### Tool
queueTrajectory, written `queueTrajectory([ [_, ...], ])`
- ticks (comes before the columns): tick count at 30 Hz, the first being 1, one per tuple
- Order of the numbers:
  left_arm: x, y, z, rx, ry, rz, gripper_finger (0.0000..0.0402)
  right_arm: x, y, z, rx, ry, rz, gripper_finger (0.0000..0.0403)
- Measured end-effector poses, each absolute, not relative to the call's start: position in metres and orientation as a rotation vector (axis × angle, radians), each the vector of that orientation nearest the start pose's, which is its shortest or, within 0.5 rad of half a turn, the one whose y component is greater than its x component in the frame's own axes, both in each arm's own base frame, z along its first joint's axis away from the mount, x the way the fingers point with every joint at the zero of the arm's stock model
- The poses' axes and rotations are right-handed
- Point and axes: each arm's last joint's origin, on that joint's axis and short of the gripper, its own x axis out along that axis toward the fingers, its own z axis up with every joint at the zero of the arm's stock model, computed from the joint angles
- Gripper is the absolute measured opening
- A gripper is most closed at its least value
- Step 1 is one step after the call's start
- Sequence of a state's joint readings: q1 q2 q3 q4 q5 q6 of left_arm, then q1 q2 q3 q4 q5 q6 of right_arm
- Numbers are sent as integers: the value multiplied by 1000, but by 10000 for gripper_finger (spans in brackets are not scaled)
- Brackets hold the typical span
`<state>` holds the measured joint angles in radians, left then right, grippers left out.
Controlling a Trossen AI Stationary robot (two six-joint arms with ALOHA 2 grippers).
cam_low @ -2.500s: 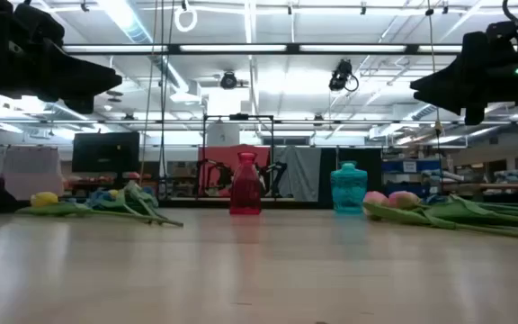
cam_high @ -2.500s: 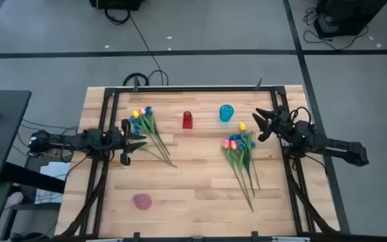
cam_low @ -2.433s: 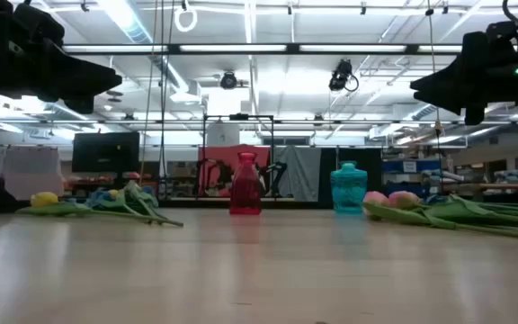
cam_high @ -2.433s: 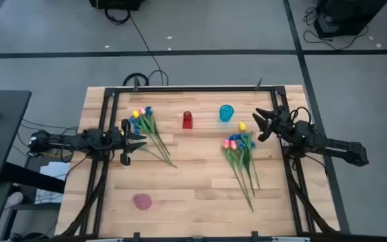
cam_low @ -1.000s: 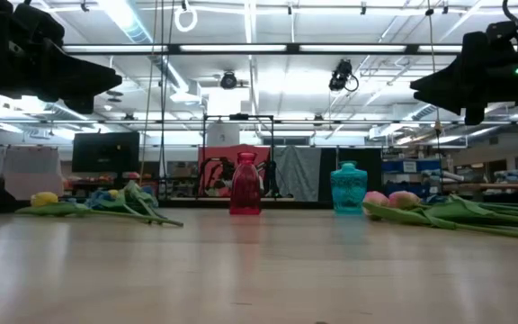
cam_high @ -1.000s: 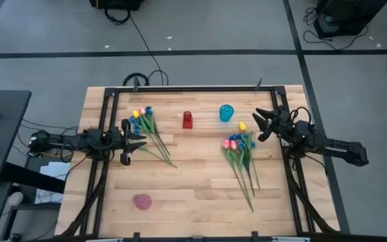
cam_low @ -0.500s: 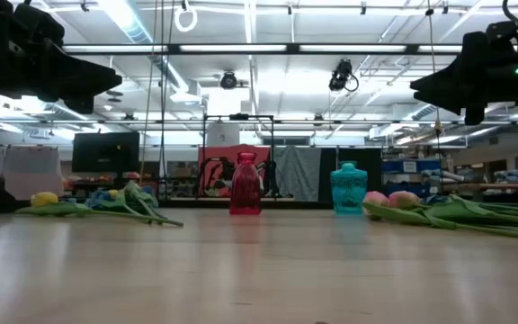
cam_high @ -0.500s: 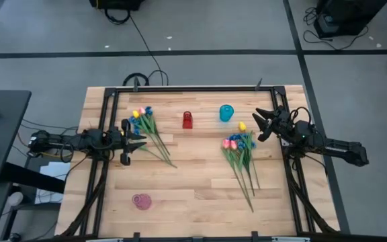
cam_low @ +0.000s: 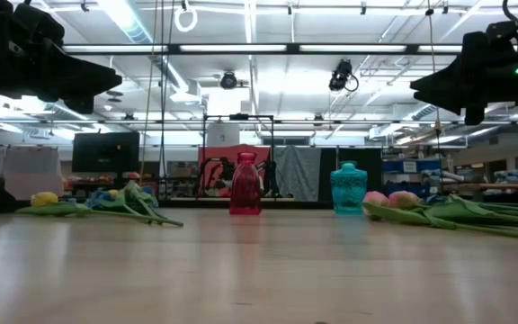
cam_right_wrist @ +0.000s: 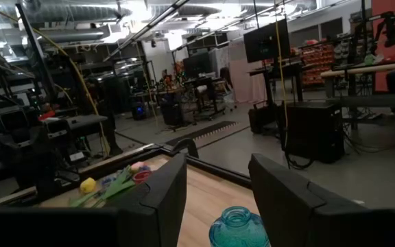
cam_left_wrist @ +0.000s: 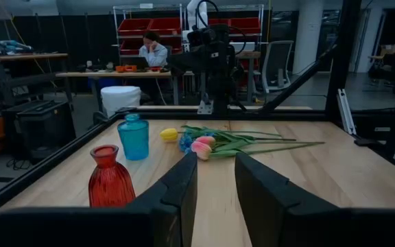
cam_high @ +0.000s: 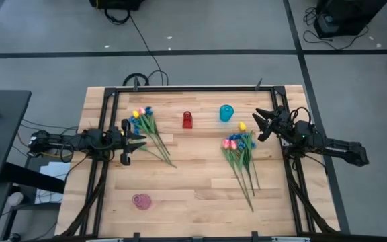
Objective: Sort flowers into vase by color
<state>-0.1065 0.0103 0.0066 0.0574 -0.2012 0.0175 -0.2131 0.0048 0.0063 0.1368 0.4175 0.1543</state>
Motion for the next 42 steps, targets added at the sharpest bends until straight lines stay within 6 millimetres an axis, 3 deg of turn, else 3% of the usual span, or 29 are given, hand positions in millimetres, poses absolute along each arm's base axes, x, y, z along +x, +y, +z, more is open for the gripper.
queueTrajectory([
  [26,97,-5,171,8,-61,95,106,90,-31,178,163,-188,-618,172],
  [33,95,-4,189,-123,-247,84,106,90,-31,178,163,-188,-618,172],
  [42,88,-4,208,-154,-458,74,106,90,-31,178,163,-189,-618,172],
])
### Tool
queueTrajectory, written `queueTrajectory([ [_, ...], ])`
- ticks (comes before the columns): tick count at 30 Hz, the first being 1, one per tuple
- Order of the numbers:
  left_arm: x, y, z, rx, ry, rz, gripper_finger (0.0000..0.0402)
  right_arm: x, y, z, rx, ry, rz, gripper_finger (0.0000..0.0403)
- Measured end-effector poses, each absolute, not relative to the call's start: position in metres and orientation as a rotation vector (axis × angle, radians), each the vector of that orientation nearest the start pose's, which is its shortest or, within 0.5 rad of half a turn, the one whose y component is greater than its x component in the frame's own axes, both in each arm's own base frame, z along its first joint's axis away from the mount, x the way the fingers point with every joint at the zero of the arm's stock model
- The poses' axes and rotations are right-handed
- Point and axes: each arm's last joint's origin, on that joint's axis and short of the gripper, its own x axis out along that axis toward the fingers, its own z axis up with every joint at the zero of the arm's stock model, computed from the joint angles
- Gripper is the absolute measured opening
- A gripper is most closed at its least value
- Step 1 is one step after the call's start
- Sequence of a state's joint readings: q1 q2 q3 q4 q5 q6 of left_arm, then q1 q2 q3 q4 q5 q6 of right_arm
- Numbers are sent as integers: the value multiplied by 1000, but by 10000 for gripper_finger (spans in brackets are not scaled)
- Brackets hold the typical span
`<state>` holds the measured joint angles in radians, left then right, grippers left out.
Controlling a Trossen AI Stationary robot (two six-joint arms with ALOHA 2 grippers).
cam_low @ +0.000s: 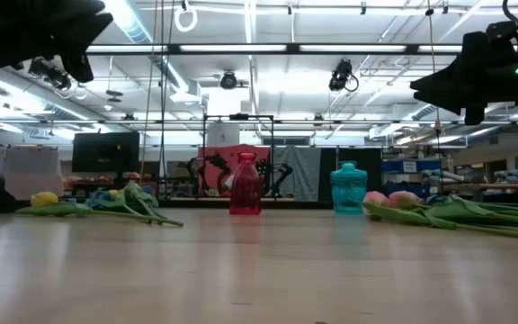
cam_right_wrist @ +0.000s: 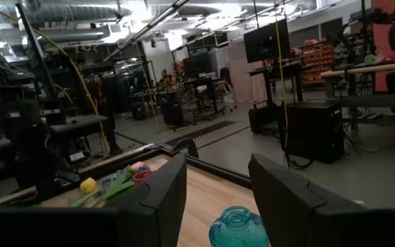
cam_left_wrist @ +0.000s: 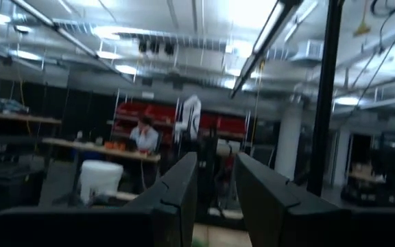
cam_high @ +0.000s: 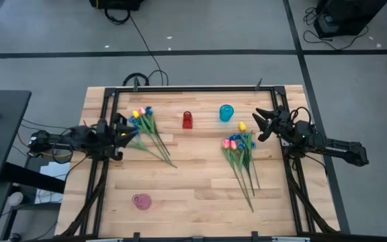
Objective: Sort flowers into vase by color
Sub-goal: Put the pink flower into the red vase
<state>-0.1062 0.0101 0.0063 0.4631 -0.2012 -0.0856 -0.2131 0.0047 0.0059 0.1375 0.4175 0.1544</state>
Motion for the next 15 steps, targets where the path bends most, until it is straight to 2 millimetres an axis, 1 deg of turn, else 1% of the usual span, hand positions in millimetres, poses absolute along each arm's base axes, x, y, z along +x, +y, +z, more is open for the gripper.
queueTrajectory([
  [6,86,-3,211,-158,-490,73,106,89,-31,179,164,-197,-618,172],
  [12,86,-3,211,-158,-491,76,106,87,-31,189,176,-307,-616,172],
  [15,85,-2,211,-168,-501,110,106,86,-31,192,180,-346,-610,172],
])
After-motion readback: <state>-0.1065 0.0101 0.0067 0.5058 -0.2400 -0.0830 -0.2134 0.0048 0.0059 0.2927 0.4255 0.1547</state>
